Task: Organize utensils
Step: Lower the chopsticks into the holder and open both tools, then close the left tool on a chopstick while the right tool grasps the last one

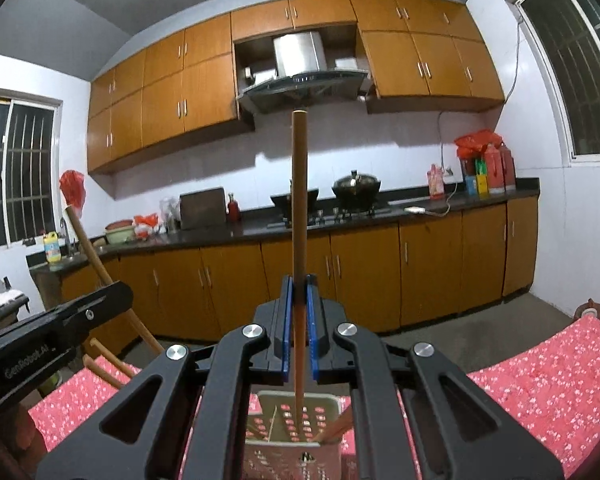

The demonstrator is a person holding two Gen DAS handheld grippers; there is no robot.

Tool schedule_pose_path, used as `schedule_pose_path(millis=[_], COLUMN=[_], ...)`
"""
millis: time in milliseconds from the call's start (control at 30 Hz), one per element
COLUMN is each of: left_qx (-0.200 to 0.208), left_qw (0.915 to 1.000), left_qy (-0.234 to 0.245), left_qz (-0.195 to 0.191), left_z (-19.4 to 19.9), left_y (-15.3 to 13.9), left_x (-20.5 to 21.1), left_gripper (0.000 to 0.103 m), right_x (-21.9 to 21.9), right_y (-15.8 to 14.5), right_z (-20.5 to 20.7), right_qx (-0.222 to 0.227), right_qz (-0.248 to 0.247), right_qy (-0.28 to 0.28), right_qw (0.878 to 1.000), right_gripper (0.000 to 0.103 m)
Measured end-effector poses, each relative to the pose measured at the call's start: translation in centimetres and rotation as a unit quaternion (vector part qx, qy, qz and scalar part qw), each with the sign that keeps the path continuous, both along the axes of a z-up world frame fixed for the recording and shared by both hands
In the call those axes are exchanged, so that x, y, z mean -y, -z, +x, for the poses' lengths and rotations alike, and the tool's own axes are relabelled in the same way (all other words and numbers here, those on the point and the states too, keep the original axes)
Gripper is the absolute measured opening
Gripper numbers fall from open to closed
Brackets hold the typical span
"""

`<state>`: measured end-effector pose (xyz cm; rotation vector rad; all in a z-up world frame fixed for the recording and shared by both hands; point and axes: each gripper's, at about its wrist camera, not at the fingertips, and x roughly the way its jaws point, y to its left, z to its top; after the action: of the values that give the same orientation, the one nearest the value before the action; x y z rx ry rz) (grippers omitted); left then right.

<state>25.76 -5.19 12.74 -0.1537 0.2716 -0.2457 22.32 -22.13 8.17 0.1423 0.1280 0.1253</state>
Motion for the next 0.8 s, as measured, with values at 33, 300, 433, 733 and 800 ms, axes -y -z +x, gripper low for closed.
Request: schedule_pose_path(millis=[33,300,433,733,800], left_qx=[0.0,0.012,0.022,-0.021,-0.059], left_qw=[1.0,0.9997,0.9992,0.9988,0.9972], left_qy=[0.001,0.002,-0.003,-0.043,-0.046], left_qz=[-0.001,-0.019,-0.033,-0.008,0.004], left_z=[-0.1,-1.7,-3.8,-9.0,-9.1], left_y=[0.1,-0.8,-1.6,1.9,4.6], left_x=[-0.2,-1.5,-3.0,-7.0,-7.5], left_gripper=[0.009,0.014,0.018,0.032,0.032], right_x=[0.0,0.9,1.7,4.9,5.3], right_y=[0.0,-1.8,-3.0,0.4,3.4], right_z=[-0.1,-2.2,-4.4,-7.9,-7.5], right_qx=[-0.003,0.008,0.023,-0.053,-0.11], right_qz=[0.0,0.013,0.016,0.004,-0.001], right_qy=[-0.001,-0.002,0.0,0.036,0.038], right_qw=[1.0,1.0,1.0,0.998,0.993], right_gripper=[0.008,0.034,0.034,0.037,0.037])
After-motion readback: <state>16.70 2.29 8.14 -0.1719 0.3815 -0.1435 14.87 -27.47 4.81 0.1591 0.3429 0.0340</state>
